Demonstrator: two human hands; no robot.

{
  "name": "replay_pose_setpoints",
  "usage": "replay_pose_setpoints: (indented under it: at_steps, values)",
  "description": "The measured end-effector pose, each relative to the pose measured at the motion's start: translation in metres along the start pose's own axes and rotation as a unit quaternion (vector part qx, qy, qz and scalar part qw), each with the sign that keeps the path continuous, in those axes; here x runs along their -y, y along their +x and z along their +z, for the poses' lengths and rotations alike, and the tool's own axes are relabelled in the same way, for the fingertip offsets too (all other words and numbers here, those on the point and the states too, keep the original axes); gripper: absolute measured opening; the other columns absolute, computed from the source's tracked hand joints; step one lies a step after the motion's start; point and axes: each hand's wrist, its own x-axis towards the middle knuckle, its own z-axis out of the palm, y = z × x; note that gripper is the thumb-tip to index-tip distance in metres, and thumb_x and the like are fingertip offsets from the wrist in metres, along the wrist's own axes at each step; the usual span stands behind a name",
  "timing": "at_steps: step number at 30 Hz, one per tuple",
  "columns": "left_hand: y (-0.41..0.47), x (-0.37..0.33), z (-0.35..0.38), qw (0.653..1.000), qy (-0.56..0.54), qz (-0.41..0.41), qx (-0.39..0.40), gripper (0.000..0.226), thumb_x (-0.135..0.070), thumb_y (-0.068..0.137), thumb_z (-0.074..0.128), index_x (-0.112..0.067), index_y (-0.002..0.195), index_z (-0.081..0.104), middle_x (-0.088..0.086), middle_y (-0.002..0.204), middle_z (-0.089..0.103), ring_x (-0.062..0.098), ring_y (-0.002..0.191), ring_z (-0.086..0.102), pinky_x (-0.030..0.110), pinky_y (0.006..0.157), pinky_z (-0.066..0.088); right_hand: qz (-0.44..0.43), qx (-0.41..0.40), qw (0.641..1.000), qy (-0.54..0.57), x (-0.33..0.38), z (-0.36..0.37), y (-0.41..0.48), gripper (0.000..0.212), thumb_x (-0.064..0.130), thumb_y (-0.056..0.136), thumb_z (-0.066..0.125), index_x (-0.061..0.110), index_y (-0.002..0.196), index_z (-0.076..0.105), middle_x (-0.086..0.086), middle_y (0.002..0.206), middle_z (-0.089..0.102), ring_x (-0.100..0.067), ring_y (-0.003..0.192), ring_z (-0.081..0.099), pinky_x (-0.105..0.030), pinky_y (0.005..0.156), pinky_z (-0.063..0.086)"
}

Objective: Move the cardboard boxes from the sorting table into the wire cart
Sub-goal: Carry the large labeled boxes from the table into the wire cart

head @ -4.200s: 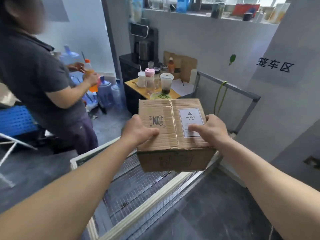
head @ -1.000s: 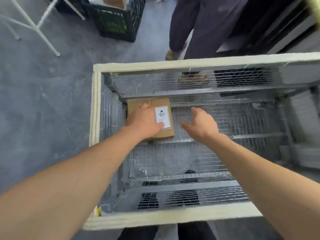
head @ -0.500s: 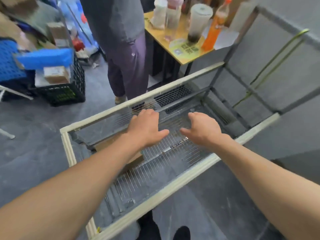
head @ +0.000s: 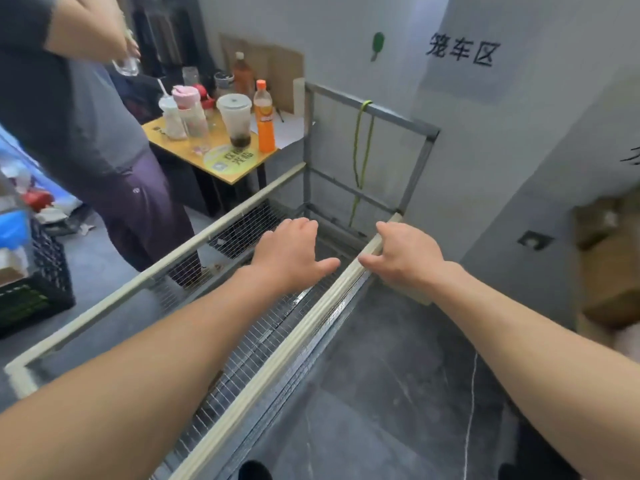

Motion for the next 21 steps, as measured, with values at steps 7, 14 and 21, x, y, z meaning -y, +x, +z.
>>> replay_pose_setpoints:
  at_steps: [7,14,21]
  values:
    - [0.006,-0.102,-0.019,0.997,0.014,0.077,-0.022,0.085,-0.075,0.086,0.05,-0.014,0.144,0.042,0.002,0.15,0.045,0.022,0.141,0.037,0.048,0.109,0.039,0.066,-0.043,0.997,-0.01,-0.08,-0.05,-0.061,0.063,0.067,0.085,0.057,0.017,0.122,0.053,-0.004,0.125,0.061,-0.026,0.118,0.056,-0.04,0.085,0.047]
    - [0.012,-0.184,-0.031,0.983,0.013,0.179,-0.04,0.086,-0.076,0.083,0.051,-0.015,0.143,0.043,0.0,0.148,0.046,0.021,0.14,0.038,0.047,0.109,0.039,0.17,-0.087,0.982,-0.015,-0.132,-0.09,-0.125,0.073,0.067,0.084,0.058,0.015,0.134,0.05,-0.005,0.135,0.059,-0.027,0.124,0.055,-0.044,0.097,0.049]
    - [0.002,-0.236,-0.035,0.959,0.0,0.28,-0.035,0.089,-0.078,0.083,0.05,-0.015,0.145,0.042,0.002,0.151,0.044,0.022,0.141,0.036,0.048,0.109,0.038,0.275,-0.111,0.955,-0.022,-0.148,-0.113,-0.192,0.077,0.066,0.085,0.06,0.016,0.142,0.046,-0.005,0.141,0.056,-0.028,0.127,0.055,-0.044,0.098,0.049]
